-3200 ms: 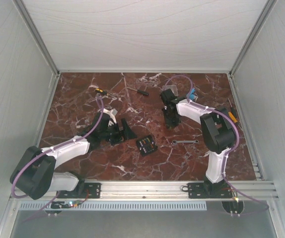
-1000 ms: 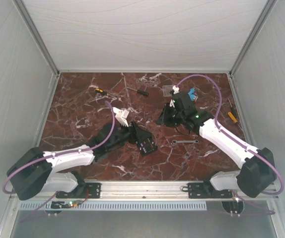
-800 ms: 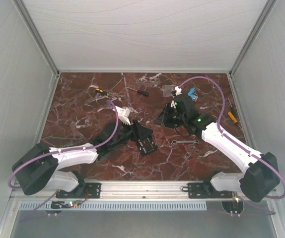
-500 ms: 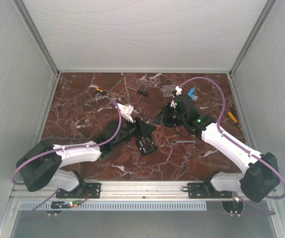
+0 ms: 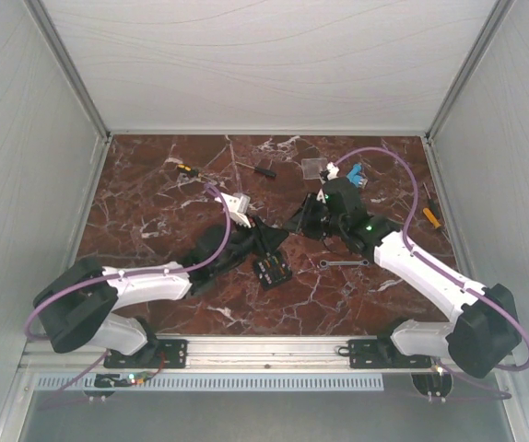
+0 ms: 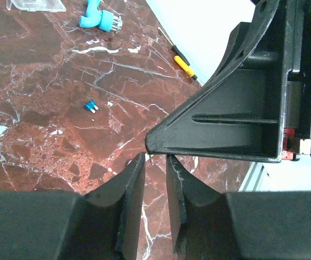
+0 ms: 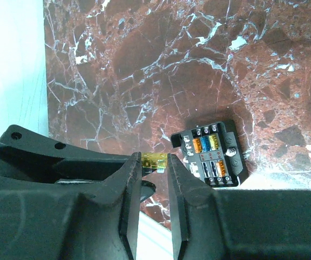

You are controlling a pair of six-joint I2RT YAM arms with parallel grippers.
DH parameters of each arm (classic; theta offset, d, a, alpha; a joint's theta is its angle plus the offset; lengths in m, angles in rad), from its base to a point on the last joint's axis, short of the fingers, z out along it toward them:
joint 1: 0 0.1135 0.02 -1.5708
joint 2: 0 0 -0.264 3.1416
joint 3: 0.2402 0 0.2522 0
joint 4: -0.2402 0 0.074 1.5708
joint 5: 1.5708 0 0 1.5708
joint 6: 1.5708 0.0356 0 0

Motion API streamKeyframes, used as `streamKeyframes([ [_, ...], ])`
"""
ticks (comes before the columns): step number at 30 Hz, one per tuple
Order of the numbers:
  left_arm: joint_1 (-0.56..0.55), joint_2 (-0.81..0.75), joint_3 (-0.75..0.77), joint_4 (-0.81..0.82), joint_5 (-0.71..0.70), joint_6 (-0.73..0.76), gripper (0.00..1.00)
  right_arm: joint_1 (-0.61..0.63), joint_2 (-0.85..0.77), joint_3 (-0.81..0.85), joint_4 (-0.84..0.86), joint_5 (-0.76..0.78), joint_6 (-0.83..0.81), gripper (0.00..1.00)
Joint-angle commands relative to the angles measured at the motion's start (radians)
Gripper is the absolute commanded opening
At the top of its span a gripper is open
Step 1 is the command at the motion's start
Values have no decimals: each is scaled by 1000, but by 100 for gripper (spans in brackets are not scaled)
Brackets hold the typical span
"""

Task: Snap on the fuse box
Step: Pick up the fuse from the center of the board.

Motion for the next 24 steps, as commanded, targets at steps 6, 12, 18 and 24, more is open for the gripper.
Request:
streamKeyframes([
  [6,-14,-7,40,60,-66,35,8,16,-41,-29,56,-18,54,17],
  [12,-15,-6,40,55,-72,27,0,15,-59,-49,66,-13,64,19],
  [18,-14,-21,33,33,-79,31,0,10,-69,-49,82,-14,42,31],
  [24,3,-80,-12,12,16,117,0,-113,-131,-55,138,-157,-136,45],
])
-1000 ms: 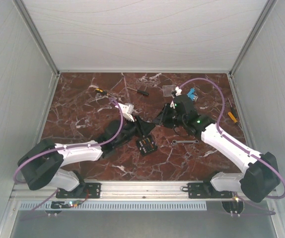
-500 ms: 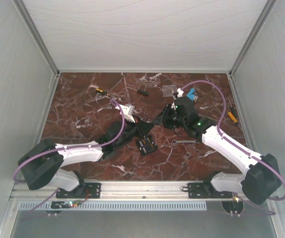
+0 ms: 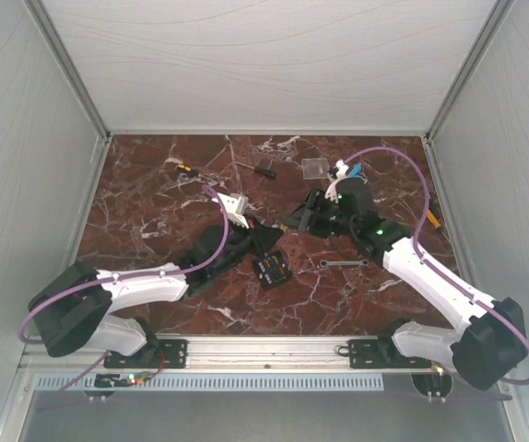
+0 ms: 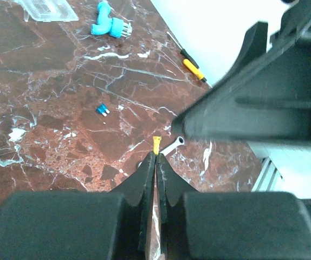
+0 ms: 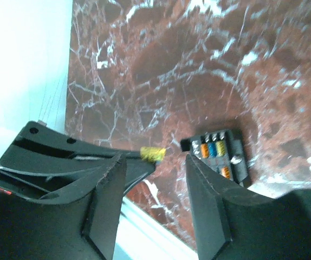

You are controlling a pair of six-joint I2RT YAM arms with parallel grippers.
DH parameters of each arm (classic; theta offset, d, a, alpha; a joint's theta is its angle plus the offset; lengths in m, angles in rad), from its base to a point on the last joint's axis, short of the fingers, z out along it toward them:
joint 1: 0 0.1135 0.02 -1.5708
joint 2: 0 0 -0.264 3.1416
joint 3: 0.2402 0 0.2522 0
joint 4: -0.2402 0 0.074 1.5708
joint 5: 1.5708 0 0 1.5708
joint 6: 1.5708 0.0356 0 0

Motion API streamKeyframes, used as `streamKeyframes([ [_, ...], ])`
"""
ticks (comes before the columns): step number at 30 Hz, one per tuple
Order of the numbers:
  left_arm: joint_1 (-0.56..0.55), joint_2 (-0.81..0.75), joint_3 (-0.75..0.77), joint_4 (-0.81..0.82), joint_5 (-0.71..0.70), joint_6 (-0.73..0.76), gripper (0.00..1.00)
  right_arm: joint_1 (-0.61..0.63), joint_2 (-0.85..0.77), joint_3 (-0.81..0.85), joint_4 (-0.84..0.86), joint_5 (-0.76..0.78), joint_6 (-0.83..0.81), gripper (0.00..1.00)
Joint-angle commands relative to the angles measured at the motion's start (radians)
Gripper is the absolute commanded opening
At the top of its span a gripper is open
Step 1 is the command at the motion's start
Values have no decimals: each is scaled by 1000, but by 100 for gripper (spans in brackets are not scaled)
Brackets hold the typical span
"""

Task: Snap on the fuse box
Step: Pick up the fuse from the center of the board.

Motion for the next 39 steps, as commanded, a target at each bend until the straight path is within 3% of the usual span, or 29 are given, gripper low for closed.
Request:
streamKeyframes([
  [1,25,-76,-18,16,126,86,0,-105,-82,-10,93,-145,-180,46],
  [8,196,-199,-52,-90,541,91,0,-159,-153,25,35,-369,-621,52],
  [12,244,-289,-61,-139,702,109,0,-160,-167,77,-40,-489,-753,52],
  [19,252,-356,0,-228,877,132,0,-143,-107,151,-48,-796,-812,51],
  [28,252,-335,22,-131,998,61,0,-36,-32,222,-158,-868,-921,43],
  [39,252,-329,29,-105,1020,39,0,25,30,258,-235,-878,-978,30],
])
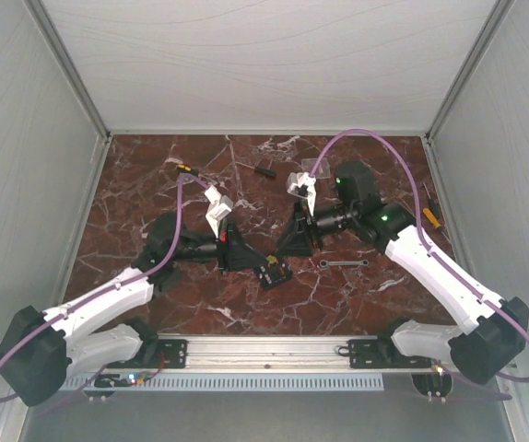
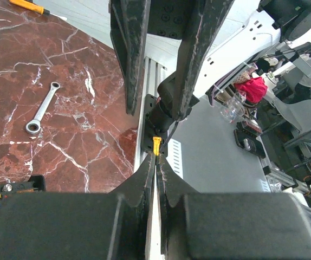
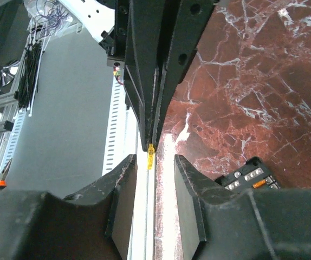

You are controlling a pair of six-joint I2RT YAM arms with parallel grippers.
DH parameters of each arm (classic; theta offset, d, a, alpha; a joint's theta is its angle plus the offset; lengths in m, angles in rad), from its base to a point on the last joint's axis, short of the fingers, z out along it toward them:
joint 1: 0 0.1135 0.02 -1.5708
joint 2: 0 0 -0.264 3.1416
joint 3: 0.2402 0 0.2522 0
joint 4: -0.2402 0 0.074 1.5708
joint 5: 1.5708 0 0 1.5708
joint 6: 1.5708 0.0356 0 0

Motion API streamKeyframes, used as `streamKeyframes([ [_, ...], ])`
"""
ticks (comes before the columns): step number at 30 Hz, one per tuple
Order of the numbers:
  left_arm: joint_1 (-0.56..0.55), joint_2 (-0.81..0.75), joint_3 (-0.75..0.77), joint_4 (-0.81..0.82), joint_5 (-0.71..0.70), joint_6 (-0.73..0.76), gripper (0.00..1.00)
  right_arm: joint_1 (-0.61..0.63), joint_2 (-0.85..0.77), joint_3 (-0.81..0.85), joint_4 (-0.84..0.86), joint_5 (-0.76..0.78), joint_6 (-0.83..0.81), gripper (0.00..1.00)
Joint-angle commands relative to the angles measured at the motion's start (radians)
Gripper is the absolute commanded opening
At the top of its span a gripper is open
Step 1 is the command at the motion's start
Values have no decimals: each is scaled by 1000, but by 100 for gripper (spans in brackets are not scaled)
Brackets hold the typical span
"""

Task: Snap on the fuse box
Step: Pick up the fuse from the center of the board.

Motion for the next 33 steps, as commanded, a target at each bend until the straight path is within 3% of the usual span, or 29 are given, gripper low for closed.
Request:
streamKeyframes([
  [1,3,3,47,75,31,-14,0,35,20,49,-45,-25,-53,30],
  [7,3,6,47,81,22,-24,0,56,38,55,-56,-19,-58,26],
  [24,3,8,44,92,11,-40,0,73,49,53,-56,6,-53,1],
  [28,4,13,40,87,2,-47,0,75,47,52,-62,37,-54,0],
  [33,5,-9,4,13,-99,-46,18,77,35,54,-108,197,-39,0],
])
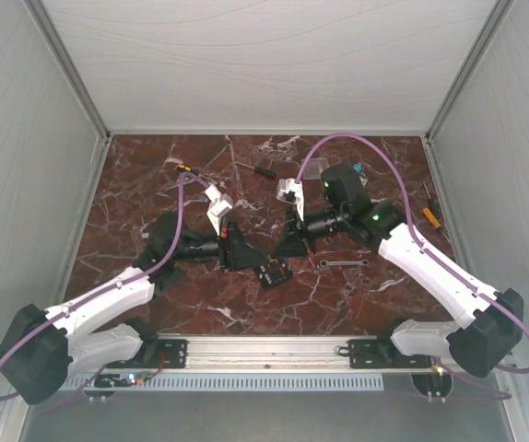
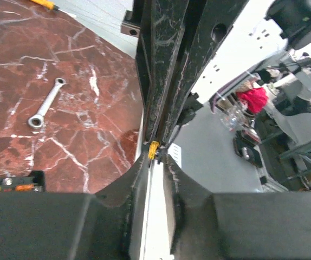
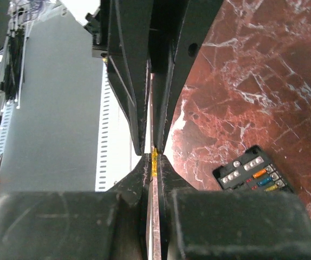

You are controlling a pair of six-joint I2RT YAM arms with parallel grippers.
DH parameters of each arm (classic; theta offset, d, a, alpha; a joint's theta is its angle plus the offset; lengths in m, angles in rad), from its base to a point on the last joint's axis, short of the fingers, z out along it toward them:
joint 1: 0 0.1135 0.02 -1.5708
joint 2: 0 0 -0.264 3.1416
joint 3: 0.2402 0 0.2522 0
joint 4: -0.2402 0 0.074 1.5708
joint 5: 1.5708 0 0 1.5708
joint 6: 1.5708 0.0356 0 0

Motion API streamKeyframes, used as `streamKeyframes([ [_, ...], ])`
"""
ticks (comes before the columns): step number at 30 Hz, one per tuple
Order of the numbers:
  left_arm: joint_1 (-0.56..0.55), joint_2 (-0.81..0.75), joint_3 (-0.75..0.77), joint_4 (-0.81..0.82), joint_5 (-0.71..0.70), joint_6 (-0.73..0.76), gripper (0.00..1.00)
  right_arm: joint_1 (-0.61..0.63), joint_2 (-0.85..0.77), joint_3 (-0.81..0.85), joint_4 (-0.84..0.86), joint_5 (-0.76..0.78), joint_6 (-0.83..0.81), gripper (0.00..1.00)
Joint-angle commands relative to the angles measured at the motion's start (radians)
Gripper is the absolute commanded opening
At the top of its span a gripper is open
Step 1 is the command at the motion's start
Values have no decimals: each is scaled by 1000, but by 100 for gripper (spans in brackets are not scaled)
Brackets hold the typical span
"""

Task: Snap on the fuse box
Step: Pick up the fuse from the center of the board, then install the fuse at the fuse box base.

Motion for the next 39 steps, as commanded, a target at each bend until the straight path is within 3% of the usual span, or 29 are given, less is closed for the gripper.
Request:
streamKeyframes([
  [1,3,-31,-6,-18,-115,-4,22,16,-10,27,-52,165,12,0],
  [6,17,-69,-66,-134,-292,-28,43,66,2,29,-129,442,94,0],
  [12,48,-63,-123,-225,-407,-108,52,94,56,36,-203,642,196,0],
  [17,60,-2,-128,-256,-424,-173,59,125,138,51,-236,793,269,0],
  [26,90,208,-145,-154,-360,-326,58,177,276,78,-206,917,382,0],
  [39,97,438,-92,-103,-360,-391,53,213,406,72,-117,950,498,0],
])
